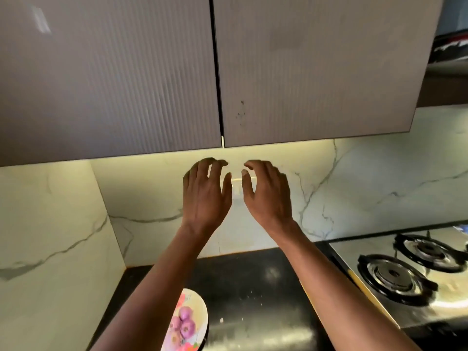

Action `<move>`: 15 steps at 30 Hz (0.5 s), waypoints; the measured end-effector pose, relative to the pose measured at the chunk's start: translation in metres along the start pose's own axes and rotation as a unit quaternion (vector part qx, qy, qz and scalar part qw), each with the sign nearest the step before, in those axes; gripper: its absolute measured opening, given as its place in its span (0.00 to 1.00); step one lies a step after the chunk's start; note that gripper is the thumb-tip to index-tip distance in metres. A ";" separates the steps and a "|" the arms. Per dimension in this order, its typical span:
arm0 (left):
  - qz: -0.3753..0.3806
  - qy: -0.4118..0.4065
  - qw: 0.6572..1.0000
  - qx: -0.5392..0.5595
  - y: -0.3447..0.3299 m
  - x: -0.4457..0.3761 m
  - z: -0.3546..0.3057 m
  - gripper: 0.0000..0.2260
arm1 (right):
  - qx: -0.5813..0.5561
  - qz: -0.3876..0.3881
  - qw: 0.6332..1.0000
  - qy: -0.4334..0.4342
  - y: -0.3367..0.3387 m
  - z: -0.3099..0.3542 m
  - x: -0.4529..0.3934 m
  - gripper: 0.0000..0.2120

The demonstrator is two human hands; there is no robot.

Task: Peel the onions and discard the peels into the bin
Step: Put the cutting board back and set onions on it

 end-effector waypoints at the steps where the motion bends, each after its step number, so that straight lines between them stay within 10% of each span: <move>1: -0.034 -0.025 0.999 -0.002 0.008 -0.017 -0.003 0.12 | -0.007 -0.035 0.999 0.023 0.004 0.007 -0.019 0.11; 7: -0.162 -0.136 0.976 -0.041 0.042 -0.147 -0.016 0.12 | -0.001 -0.139 0.983 0.123 0.011 0.048 -0.145 0.13; 15: -0.087 -0.123 0.977 -0.150 0.040 -0.250 0.002 0.27 | 0.115 -0.073 0.985 0.106 -0.004 0.058 -0.240 0.29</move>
Point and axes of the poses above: each hand's wrist, its own x-axis away from the middle knuckle, its own y-axis out of the back of the hand, z = x × y, the point moved 3 cm from there along -x, towards the middle knuckle, and after that the axes turned 14 degrees about -z, right-handed, at the moved point
